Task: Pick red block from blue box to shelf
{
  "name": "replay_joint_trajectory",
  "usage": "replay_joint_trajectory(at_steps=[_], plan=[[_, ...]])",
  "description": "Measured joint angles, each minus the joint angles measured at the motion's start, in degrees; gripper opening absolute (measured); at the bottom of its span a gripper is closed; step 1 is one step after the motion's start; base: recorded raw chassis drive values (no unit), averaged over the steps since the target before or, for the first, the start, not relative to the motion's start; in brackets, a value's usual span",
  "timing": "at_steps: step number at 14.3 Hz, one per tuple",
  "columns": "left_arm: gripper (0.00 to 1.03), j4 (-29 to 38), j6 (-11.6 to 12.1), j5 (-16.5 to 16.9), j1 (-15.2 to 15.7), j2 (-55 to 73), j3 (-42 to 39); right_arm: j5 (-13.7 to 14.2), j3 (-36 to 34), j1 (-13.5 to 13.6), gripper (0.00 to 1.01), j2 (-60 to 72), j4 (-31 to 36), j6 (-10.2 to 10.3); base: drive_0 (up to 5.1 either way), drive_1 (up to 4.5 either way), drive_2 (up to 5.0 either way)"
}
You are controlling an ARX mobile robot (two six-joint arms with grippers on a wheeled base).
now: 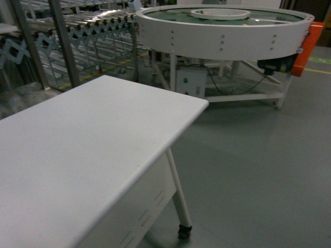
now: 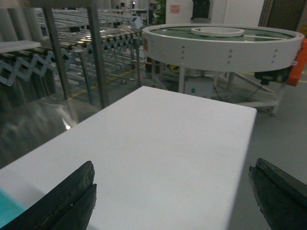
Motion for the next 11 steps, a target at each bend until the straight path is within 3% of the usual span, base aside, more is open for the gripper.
replay_joint_trajectory(at_steps=[2,11], plan=[[0.98,0.02,0.00,-0.02,0.00,0.00,0.00,0.02,0.02,-0.02,0.29,-0.04,0.11,0.00,2.9,-5.72,-2.2],[0.98,0.02,0.00,0.11,0.00,0.00,0.00,0.09,0.00,-0.02,0.29,-0.07,0.11,0.00,-1.6,-1.61,-1.6]])
